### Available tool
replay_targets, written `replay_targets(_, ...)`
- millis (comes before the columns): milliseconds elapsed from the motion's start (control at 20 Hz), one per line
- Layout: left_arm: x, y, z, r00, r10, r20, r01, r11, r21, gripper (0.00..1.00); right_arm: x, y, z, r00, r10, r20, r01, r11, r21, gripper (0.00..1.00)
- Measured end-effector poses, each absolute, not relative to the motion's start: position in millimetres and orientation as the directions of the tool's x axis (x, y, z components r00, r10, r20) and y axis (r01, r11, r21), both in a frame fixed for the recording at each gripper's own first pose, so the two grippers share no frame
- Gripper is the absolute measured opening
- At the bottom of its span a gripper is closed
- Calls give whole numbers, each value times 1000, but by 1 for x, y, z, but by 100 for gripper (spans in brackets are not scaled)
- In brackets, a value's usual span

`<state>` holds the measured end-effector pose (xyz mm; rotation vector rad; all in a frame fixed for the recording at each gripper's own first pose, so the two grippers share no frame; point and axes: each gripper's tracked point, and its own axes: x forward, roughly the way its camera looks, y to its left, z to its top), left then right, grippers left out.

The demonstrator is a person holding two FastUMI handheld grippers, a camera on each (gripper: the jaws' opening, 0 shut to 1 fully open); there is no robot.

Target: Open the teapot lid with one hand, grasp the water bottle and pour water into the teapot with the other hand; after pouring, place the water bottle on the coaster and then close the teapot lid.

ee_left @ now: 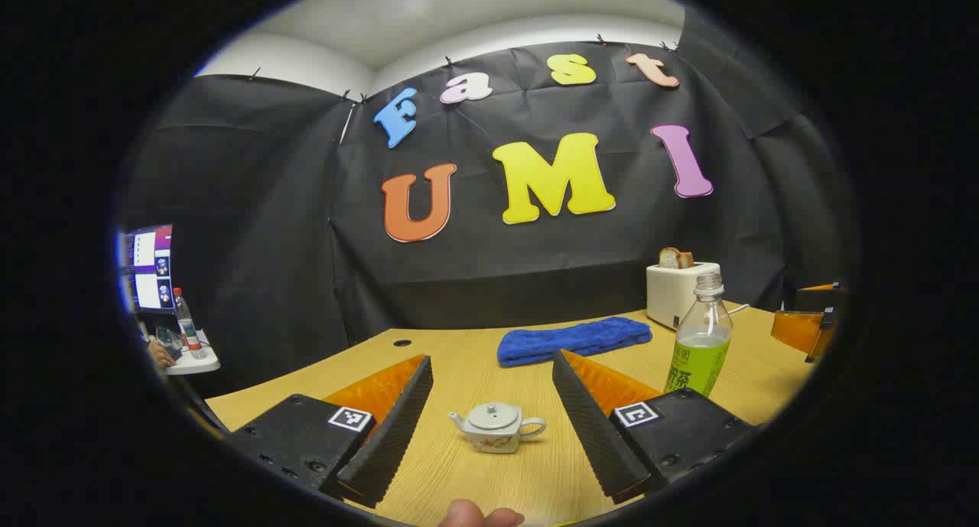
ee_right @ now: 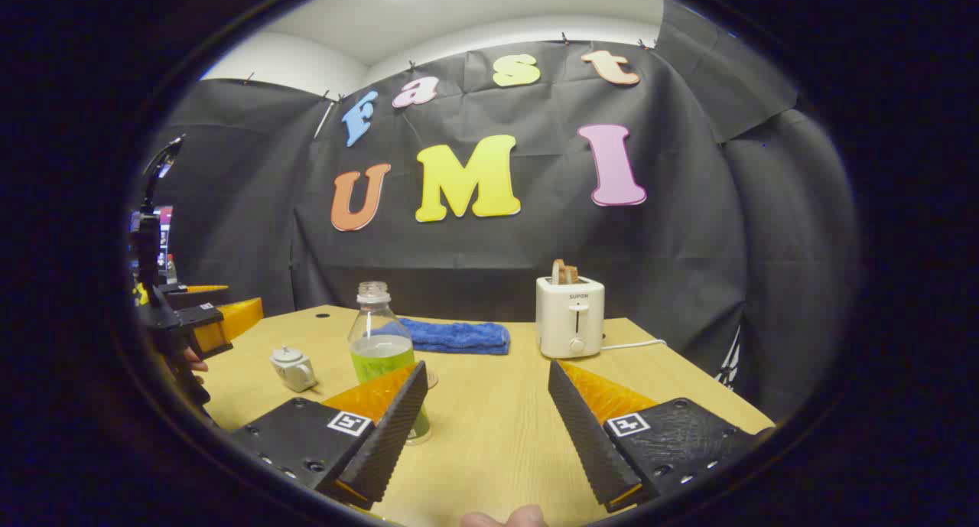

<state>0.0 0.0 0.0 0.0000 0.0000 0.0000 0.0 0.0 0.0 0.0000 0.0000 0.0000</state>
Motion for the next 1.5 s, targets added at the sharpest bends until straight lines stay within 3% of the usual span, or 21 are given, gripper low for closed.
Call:
replay_targets(150, -3, -11, 0, 999, -45, 30, 45, 999, 1, 99, -6, 18, 9, 998, 33, 53, -32, 999, -27, 94)
replay_targets(300, -9, -18, 0, 998, -63, 27, 63, 998, 8, 99, -15, 27, 3, 999, 37, 25, -35, 998, -55, 96)
replay_targets(500, -18, -12, 3, 998, -56, 27, 57, 998, -32, 98, -26, 20, 9, 999, -28, 46, 28, 999, -15, 95)
replay_targets(1250, 30, -7, -48, 991, -66, -113, 61, 997, -51, 98, -3, 26, -16, 999, -10, -48, 10, 1000, 2, 95)
replay_targets(1400, 46, -4, -64, 985, -53, -164, 47, 998, -42, 95, 3, 24, -14, 999, -11, -50, 11, 1000, -2, 96)
replay_targets(1500, 52, -3, -75, 979, -53, -198, 45, 998, -46, 87, 6, 20, -11, 999, -17, -44, 17, 1000, -8, 96)
